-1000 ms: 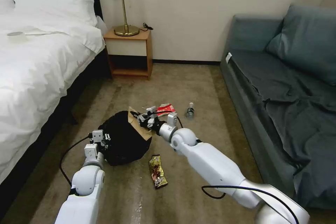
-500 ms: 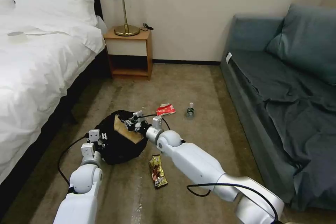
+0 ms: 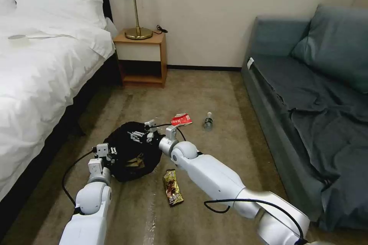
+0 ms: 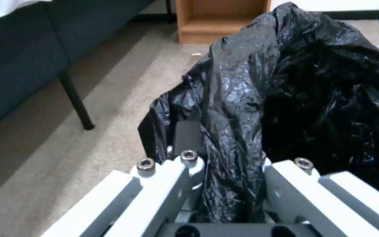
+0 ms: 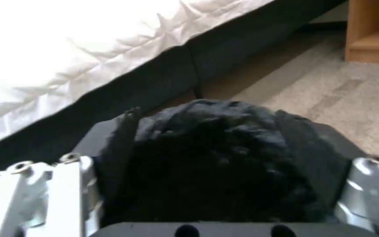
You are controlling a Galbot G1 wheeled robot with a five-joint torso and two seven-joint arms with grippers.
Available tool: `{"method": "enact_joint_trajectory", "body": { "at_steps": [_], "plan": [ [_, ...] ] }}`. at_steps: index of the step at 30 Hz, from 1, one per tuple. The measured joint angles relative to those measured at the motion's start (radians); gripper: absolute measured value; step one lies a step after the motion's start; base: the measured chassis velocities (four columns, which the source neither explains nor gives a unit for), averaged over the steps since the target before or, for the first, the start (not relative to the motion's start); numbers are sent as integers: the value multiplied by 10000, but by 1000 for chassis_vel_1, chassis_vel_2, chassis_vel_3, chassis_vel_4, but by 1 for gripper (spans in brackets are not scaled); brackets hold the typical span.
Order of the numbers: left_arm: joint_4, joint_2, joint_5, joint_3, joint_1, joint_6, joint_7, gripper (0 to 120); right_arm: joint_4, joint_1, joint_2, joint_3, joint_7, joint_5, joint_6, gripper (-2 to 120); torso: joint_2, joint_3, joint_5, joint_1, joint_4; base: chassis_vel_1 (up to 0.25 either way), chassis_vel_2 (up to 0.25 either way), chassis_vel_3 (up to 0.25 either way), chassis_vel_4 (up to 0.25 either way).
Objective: Pick up the trash bin, then pick up the garbage on the floor and place it into the trash bin.
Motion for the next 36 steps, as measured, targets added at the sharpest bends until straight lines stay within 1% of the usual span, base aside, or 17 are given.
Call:
{"method": "enact_joint_trajectory", "body": {
  "at_steps": [2, 3, 5, 9, 10, 15, 23, 24, 26, 27, 28, 29, 30, 32, 33, 34, 36],
  "plan": [
    [-122, 25, 12, -64, 123, -11, 39, 4, 205, 145, -349, -44, 128, 101, -91, 93, 0, 0, 0, 0, 0, 0, 0, 0, 0],
    [-122, 25, 12, -64, 123, -11, 39, 4, 205, 145, -349, -44, 128, 101, -91, 93, 0, 0, 0, 0, 0, 0, 0, 0, 0],
    [-267, 49, -56, -158, 218, -12, 52, 4, 328, 200, -689, -44, 295, 126, -121, 99, 0, 0, 0, 0, -1, 0, 0, 0, 0],
    [-388, 109, -147, -251, 288, -12, 58, 4, 395, 156, -993, 47, 361, 88, -130, 100, 0, -1, 1, 0, 0, 0, 0, 0, 0],
    [-450, 194, -178, -287, 337, -12, 69, 4, 413, 59, -1180, 217, 394, 48, -150, 100, 0, 0, 1, 0, -2, 0, 0, 0, 0],
    [-563, 370, -180, -418, 476, -18, 114, 4, 392, -173, -1468, 746, 511, -100, -167, 100, 0, -1, 2, 0, -1, 0, 0, 0, 0],
    [-1008, 642, -178, -676, 1124, -90, 209, 4, 657, -980, -2324, 1720, 866, -473, -723, 100, 0, -1, 0, 0, 1, 0, 0, 0, 0],
    [-1008, 642, -178, -676, 1124, -90, 209, 4, 657, -980, -2324, 1720, 866, -473, -723, 100, 0, -1, 0, 0, 1, 0, 0, 0, 0],
    [-1215, 792, -190, -803, 1357, -99, 209, 4, 1087, -1355, -2823, 1976, 874, -505, -1158, 100, 0, -1, 1, 0, 0, 0, 0, 0, 0],
    [-1215, 792, -190, -803, 1357, -99, 209, 4, 1087, -1355, -2823, 1976, 874, -505, -1158, 100, 0, -1, 1, 0, 0, 0, 0, 0, 0],
    [-1303, 855, -216, -858, 1456, -100, 209, 4, 1338, -1524, -3101, 2040, 870, -464, -1354, 100, 1, -1, 2, 0, 1, 0, 0, 0, 0],
    [-1459, 962, -271, -975, 1633, -100, 208, 4, 1686, -1804, -3620, 2120, 845, -397, -1569, 100, 1, -2, 2, 0, 0, 0, 0, 0, 0],
    [-1459, 962, -271, -975, 1633, -100, 208, 4, 1686, -1804, -3620, 2120, 845, -397, -1569, 100, 1, -2, 2, 0, 0, 0, 0, 0, 0],
    [-1598, 1082, -294, -1096, 1834, -101, 208, 4, 2091, -2248, -4205, 2221, 763, -373, -1695, 100, 1, -2, 0, 0, -6, 0, 0, 0, 0],
    [-1687, 1142, -296, -1158, 1956, -102, 209, 4, 2304, -2515, -4429, 2288, 721, -393, -1725, 100, 0, -1, 1, 0, -5, 0, 0, 0, 0],
    [-1687, 1142, -296, -1158, 1956, -102, 209, 4, 2304, -2515, -4429, 2288, 721, -393, -1725, 100, 0, -1, 1, 0, -5, 0, 0, 0, 0],
    [-1861, 1232, -297, -1253, 2167, -108, 208, 4, 2661, -3217, -4780, 2461, 628, -577, -1737, 100, 1, -2, 1, 0, 0, 0, 0, 0, 0]
  ]
}}
